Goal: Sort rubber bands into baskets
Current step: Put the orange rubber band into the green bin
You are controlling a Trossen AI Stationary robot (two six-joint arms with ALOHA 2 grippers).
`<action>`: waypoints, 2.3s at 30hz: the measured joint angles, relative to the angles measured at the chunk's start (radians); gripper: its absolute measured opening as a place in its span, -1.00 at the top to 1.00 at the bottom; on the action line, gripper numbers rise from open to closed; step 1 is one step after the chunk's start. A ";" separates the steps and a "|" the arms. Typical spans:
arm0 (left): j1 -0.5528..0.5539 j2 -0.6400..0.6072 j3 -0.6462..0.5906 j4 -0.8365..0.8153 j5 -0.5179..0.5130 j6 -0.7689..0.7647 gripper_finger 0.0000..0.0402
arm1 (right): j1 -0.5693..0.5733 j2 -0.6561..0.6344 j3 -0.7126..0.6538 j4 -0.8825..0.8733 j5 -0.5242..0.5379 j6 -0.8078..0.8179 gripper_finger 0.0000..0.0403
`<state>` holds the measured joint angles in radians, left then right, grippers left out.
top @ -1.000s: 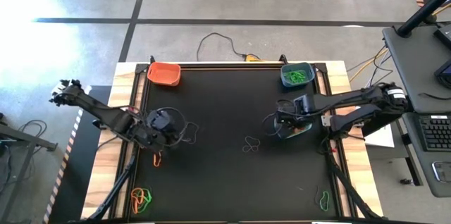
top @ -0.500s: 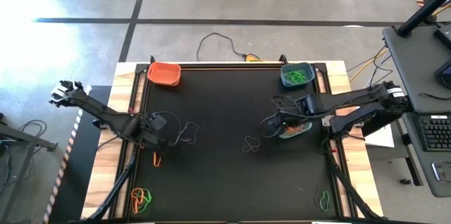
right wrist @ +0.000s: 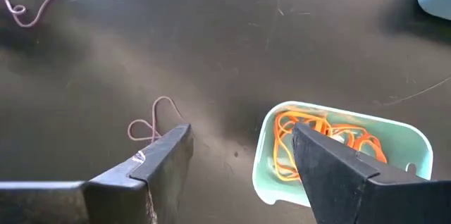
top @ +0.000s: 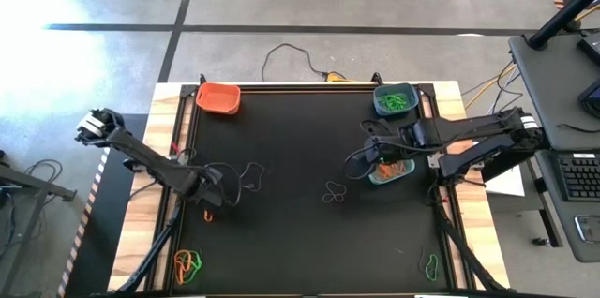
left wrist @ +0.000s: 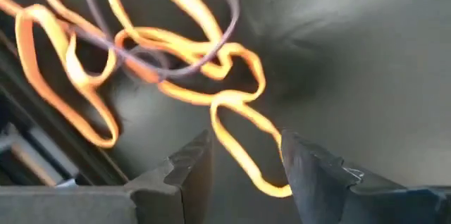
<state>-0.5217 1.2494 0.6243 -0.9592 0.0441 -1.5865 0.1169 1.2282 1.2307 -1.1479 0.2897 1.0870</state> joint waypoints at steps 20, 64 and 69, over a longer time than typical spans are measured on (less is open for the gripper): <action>-0.018 -0.078 -0.150 0.206 -0.041 -0.270 -0.18 | 0.023 0.000 -0.007 -0.003 -0.001 -0.040 -0.14; 0.504 0.260 0.117 0.894 -0.247 0.942 1.00 | 0.074 0.070 -0.054 0.455 0.165 -0.806 -0.09; 0.532 0.342 0.117 1.045 -0.193 1.043 1.00 | 0.073 0.150 -0.135 0.553 0.127 -0.764 -0.09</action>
<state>0.0107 1.5913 0.7418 0.0858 -0.1484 -0.5433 0.1898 1.3778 1.0959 -0.5949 0.4170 0.3229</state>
